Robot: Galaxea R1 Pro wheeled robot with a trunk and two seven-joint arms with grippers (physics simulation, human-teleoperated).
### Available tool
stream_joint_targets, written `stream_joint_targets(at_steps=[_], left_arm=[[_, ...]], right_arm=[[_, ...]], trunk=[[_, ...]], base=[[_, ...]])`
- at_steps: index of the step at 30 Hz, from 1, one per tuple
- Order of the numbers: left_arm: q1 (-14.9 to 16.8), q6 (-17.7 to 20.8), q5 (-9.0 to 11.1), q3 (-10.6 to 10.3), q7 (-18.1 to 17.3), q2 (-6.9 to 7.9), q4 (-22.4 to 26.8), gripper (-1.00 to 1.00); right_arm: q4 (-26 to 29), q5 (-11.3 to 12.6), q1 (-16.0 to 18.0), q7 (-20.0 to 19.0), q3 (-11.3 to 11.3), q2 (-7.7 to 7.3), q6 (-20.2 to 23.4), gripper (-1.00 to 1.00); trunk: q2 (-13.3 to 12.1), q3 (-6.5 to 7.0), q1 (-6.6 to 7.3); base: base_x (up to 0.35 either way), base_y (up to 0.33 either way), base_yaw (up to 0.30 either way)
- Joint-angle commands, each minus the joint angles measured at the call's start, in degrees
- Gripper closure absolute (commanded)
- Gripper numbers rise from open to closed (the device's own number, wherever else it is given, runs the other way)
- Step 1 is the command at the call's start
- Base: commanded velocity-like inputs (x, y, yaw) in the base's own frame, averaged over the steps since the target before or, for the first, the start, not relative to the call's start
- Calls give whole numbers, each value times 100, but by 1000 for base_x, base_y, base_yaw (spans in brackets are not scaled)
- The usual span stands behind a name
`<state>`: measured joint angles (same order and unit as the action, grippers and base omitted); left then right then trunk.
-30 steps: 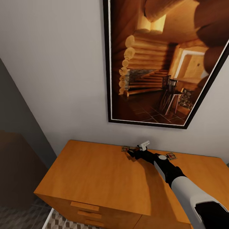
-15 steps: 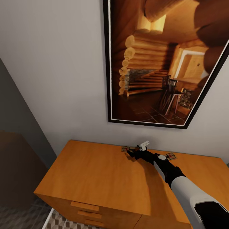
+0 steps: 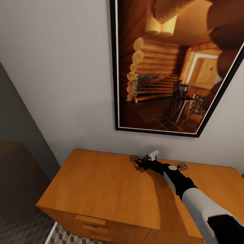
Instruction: Take the four mousetraps from the cabinet in the bathroom and place them on the bathroom floor. Make sure all four end up on the same floor surface, and ensure that at least two of them are either under or directly next to the same bathroom sink.
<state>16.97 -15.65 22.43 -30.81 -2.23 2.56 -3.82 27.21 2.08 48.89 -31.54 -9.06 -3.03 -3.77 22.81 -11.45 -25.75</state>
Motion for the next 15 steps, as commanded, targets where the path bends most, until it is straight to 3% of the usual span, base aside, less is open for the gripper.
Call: stream_joint_targets(at_steps=[1,15], left_arm=[[8,-35,56,-48,-23,-3,-22,-100],[8,-35,52,-48,-23,-6,-22,-100]], right_arm=[[-6,21,6,2,-34,-6,-27,-100],[-16,21,6,5,-34,-8,-26,-100]], trunk=[[11,-11,-3],[11,-11,-3]], base=[[0,0,0],[0,0,0]])
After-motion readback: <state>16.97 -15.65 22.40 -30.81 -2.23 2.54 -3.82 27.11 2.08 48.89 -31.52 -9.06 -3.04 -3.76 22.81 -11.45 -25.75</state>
